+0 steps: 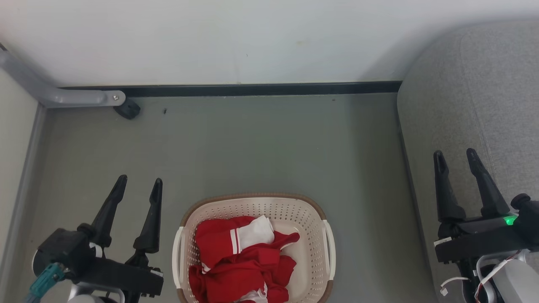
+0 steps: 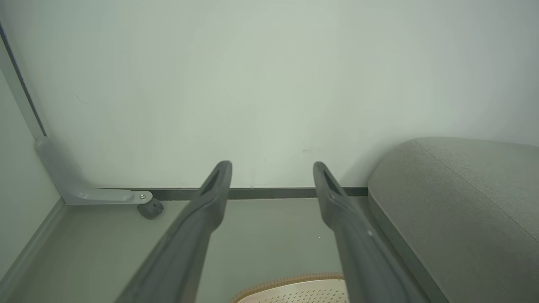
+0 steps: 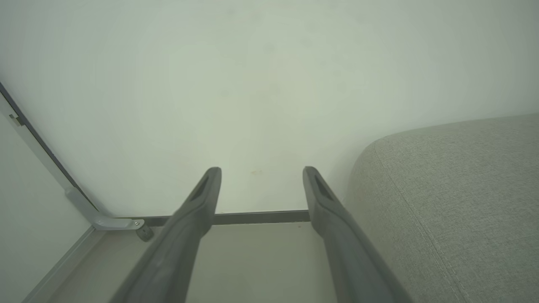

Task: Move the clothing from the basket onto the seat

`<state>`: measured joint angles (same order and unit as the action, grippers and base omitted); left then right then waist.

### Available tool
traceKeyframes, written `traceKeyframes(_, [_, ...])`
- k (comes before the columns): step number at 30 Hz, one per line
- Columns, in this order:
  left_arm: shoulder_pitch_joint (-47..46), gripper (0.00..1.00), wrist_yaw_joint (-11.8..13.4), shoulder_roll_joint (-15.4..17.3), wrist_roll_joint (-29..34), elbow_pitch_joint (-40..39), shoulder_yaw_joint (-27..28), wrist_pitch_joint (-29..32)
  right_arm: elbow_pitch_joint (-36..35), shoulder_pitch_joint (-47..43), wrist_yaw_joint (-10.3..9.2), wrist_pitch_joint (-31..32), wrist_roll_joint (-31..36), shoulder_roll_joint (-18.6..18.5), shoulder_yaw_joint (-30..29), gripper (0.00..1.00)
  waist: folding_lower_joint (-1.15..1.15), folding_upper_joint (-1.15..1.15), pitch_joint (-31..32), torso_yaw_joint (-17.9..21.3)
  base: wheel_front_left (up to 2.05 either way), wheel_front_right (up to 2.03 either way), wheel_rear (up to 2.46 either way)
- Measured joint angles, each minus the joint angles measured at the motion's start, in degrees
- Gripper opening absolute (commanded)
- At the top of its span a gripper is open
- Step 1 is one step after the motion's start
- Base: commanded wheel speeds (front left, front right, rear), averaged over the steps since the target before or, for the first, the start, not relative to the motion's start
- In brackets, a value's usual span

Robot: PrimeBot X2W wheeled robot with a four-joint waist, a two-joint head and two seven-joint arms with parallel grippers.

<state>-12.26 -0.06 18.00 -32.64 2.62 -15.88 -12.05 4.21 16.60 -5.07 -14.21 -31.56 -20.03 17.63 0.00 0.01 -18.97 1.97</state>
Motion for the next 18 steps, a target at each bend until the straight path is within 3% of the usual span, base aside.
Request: traceKeyframes(18, [-7.2,1.0,-2.5,-2.0,0.5,7.8,-4.0,2.3,-0.8,4.6,-0.05,0.0,0.8,0.5,-2.3,1.0,0.0,0.0,-8.5,0.9,0.0,0.0,0.0])
